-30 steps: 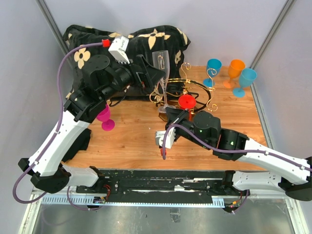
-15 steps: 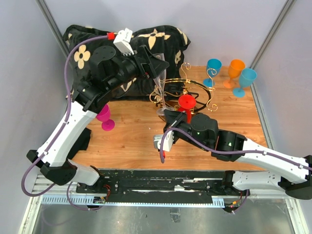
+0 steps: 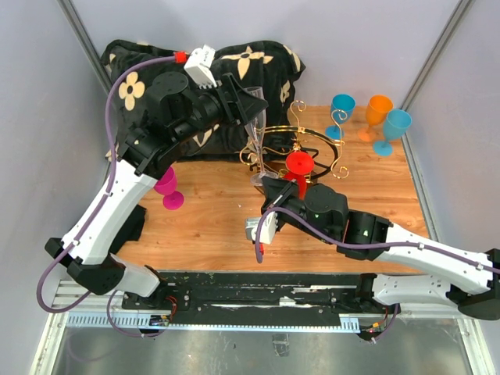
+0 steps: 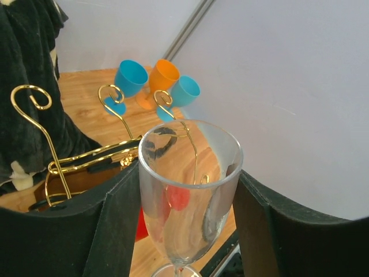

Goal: Take the wine glass off the wine glass rack

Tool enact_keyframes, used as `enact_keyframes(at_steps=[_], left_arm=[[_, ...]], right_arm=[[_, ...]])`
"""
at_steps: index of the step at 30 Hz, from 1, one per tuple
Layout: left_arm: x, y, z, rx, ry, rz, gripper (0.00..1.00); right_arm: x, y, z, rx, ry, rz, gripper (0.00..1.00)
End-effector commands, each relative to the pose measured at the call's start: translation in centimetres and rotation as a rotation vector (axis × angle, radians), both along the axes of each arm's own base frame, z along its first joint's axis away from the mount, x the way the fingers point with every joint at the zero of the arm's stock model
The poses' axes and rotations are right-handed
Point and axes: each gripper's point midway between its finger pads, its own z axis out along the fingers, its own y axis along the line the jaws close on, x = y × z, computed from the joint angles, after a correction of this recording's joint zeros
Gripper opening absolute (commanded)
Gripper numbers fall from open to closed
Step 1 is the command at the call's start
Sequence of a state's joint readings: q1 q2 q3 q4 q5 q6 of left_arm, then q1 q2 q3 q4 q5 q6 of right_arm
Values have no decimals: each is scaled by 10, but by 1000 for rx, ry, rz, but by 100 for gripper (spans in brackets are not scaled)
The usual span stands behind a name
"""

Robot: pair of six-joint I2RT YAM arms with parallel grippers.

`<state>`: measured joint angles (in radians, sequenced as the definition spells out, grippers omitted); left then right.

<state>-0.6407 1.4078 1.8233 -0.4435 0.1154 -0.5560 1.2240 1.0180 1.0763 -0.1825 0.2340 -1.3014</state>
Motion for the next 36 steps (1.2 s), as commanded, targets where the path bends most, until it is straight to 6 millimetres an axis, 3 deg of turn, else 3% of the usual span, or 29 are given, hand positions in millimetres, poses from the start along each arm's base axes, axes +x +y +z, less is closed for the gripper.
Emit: enact_keyframes(at_steps=[1,5,8,13,17,28,32,36], left_arm=[[-7,8,16,-25,-49,6,61],[-9,27,20,3,-85,81,61],[-11,45,22,42,-121,143,61],[-18,69,20,104,-176,212,63],[-21,91,5,178,-202,284,63],[1,130,-101,351,-218,497,66],[9,152,-127,326,-233,646,70],[20,160,-150,328,-256,735,72]], right_arm=[[-5,1,18,84,-43,11,8],[-7,-4,29,139,-33,6,45],[-9,-14,39,186,-25,-9,56],[-14,-28,54,272,4,-19,59],[-6,-45,68,340,3,-104,60],[2,-57,67,389,7,-185,58],[1,-63,69,430,11,-188,58],[-1,-69,70,458,16,-191,58]])
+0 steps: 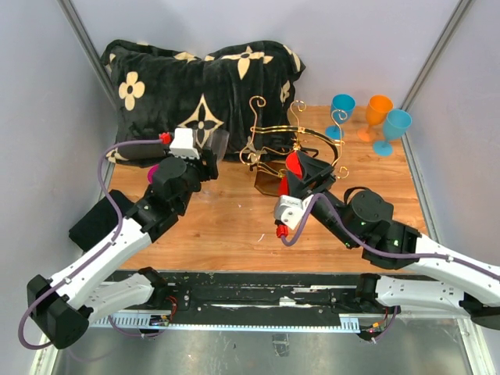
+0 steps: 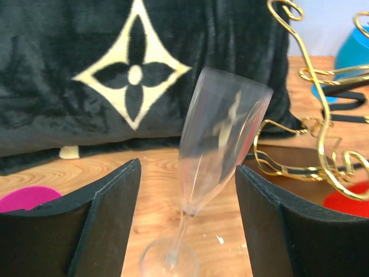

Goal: Take the wine glass off the wine glass rack

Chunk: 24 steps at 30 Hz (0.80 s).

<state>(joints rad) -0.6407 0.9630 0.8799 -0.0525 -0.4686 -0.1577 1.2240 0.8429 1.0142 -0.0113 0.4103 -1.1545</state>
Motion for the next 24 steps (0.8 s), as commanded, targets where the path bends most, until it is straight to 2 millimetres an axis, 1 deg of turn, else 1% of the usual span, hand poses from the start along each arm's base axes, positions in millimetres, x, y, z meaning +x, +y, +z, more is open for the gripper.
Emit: enact_keyframes(at_steps=[1,2,5,8,11,13,14,15,18,20,22,24], left_arm=[[16,23,33,-85,-205,167,72],[20,22,27,-76,-211,171,72],[28,22,17,-57,-237,196,72],[38,22,12,-72,-248,208,71],[53,19,3,-98,-208,198,71],[65,13,-5,-89,-172,178,71],[73,6,-17,-58,-128,163,71],[80,0,-26,-33,-86,156,71],[92,-9,-53,22,35,155,76],[96,-15,-71,49,104,136,80],[97,-20,-87,69,188,113,82],[95,-24,-100,83,272,90,82]], right_arm=[[-6,-9,12,102,5,-4,58],[-6,-10,12,102,6,-4,58],[-3,-23,13,113,7,-50,58],[-4,-33,20,136,-2,-69,58],[-5,-41,24,150,-3,-81,58],[-5,-45,24,159,9,-91,59],[-4,-47,24,164,19,-102,60],[-3,-49,23,172,33,-114,60],[3,-56,19,201,113,-183,68],[9,-63,17,206,154,-255,71],[13,-67,15,183,159,-307,73],[13,-71,12,178,158,-322,74]])
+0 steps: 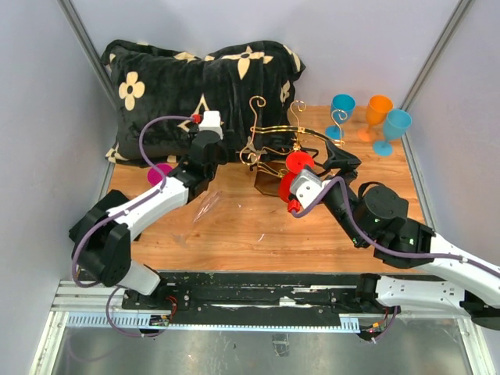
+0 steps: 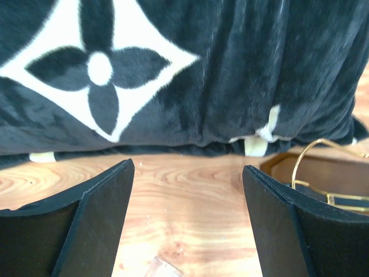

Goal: Take the wine glass off the wine glass rack

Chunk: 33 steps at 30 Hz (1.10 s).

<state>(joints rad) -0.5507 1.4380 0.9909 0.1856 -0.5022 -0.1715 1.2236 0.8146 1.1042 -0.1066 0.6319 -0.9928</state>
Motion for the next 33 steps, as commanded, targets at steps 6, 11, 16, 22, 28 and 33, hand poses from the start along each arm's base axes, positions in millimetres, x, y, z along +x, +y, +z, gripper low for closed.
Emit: enact_keyframes(at_steps=[6,11,16,22,28,33], left_arm=[[-29,5,-40,-20,364,-49,83],[-55,12,-47,-34,483,-123,84],[-91,7,-51,-45,597,-230,81],[-138,5,-79,-61,738,-335,77],[-161,8,-117,-55,831,-354,77],[-162,1,-135,-46,825,-374,78]], right_arm=[[0,-39,1,134,79,-132,75],[-3,-51,7,194,83,-149,74],[-3,-55,9,215,85,-160,74],[-1,-49,10,230,96,-161,75],[1,-41,11,237,103,-144,75],[1,-39,12,247,105,-130,75]])
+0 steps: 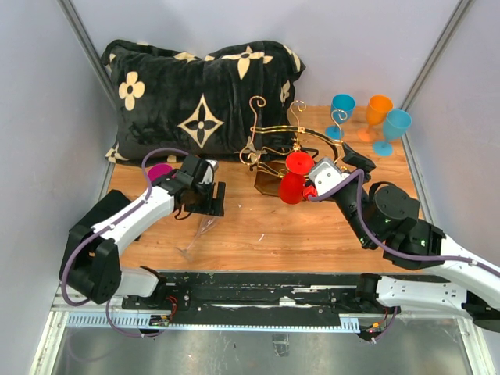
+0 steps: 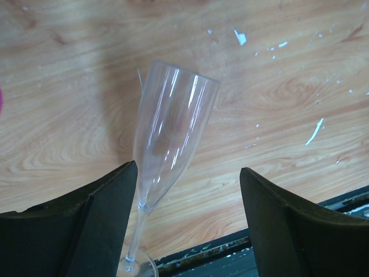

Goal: Take the wine glass off the wine glass rack

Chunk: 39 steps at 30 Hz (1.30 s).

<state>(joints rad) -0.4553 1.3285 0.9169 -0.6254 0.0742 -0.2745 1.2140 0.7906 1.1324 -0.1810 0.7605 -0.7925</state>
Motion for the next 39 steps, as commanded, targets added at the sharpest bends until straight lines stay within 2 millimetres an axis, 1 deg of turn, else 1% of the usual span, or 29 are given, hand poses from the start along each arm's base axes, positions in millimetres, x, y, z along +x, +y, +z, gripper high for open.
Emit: enact_keyframes(at_steps=[1,3,8,11,13,15,19,20,22,23,24,26,29,31,34,37,39], left_arm=[[3,-14,-8,-35,-20,-49,78],[3,-16,-16,-21,-9,-60,78],[-4,-30,-46,33,42,-117,77],[-3,-28,-64,102,67,-121,75],[0,-24,-72,136,76,-111,74],[4,-24,-73,146,66,-103,72],[15,-32,-65,116,19,-105,70],[18,-35,-63,108,11,-112,67],[21,-36,-61,111,8,-117,54],[23,-35,-59,119,4,-107,51],[24,-32,-55,125,-11,-91,50],[29,-27,-40,120,-69,-43,50],[41,-18,-6,104,-202,30,52],[51,-8,17,105,-291,92,51],[67,11,48,84,-397,199,43],[81,28,75,50,-495,294,31],[91,34,91,38,-569,337,28]], right_arm=[[-1,-9,17,85,-11,-10,75],[-2,-10,18,89,-13,-9,75],[-4,-13,20,101,-20,0,75],[-4,-15,18,92,-22,-3,76],[-5,-17,18,90,-25,-5,76],[-5,-20,19,88,-28,-7,76],[-6,-22,17,88,-31,-6,76],[-7,-22,17,86,-31,-6,76],[-6,-21,16,80,-31,-4,76],[-6,-22,16,77,-32,-5,76],[-6,-22,15,76,-32,-5,76],[-6,-22,14,63,-35,-5,77],[-7,-22,15,58,-40,-2,77],[-7,-20,16,62,-43,7,77],[-7,-18,16,58,-42,12,77],[-6,-16,14,53,-40,15,77],[-6,-14,13,53,-38,21,77]])
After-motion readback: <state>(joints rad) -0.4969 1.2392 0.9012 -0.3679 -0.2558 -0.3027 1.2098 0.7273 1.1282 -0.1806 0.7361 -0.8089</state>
